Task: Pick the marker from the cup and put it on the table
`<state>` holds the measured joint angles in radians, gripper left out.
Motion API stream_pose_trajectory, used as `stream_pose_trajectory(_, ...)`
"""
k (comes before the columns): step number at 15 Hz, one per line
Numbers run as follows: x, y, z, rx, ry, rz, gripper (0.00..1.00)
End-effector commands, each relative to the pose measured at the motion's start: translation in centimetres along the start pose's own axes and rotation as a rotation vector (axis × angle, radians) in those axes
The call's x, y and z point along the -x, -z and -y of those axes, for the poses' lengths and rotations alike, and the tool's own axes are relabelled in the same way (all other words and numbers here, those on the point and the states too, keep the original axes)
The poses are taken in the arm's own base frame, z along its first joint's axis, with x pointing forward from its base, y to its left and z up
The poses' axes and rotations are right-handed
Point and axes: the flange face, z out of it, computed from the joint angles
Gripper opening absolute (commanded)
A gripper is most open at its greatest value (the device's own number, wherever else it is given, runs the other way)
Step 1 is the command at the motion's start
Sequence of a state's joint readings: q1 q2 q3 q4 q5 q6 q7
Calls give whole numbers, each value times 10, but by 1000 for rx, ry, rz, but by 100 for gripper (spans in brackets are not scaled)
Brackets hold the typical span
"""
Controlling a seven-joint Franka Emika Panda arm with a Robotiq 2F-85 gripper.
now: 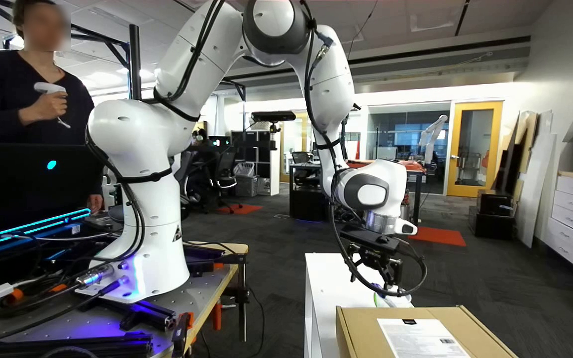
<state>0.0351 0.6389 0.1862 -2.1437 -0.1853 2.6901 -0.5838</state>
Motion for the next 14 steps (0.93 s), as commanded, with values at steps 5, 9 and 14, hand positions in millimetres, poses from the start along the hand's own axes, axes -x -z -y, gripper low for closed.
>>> stream_pose_trajectory(5,-5,-4,-13,32,26,2,39)
stream_pose_trajectory(9,-5,-3,-17,46,34,5,13)
stream_pose_trajectory(14,-2,-2,-19,54,37,11,0)
